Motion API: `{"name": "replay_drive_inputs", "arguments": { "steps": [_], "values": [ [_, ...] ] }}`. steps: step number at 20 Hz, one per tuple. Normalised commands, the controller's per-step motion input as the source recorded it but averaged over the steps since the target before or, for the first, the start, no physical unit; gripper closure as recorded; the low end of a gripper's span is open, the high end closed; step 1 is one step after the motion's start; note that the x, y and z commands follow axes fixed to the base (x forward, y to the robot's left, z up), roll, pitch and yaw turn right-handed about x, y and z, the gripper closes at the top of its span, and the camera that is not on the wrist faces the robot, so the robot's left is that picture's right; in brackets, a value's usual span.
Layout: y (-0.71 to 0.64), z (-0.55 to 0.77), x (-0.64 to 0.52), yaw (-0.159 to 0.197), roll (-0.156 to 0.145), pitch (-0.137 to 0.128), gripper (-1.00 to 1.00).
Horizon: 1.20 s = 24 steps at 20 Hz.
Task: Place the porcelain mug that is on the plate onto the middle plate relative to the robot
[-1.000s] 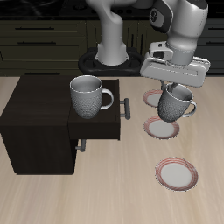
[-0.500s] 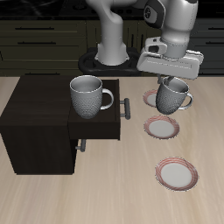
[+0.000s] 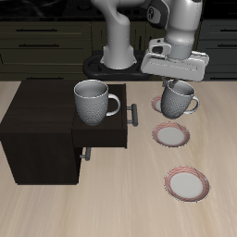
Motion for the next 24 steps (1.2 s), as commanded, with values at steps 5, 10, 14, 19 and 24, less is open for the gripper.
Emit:
{"name": "replay_drive_inputs", "arguments": {
  "steps": [5, 10, 14, 19, 24],
  "values": [
    [0.01, -0.21, 0.27, 0.024, 0.022, 0.019, 1.00],
    [0.06, -0.32, 0.20, 0.030, 0.006, 0.031, 1.00],
    [0.03, -0.30, 0.16, 0.048, 0.015, 0.021, 1.00],
    [-0.04, -0.35, 0.20, 0.021, -0.007, 0.057, 1.00],
    [0.08, -0.17, -0.02, -0.006, 0.005, 0.042, 1.00]
  ]
}}
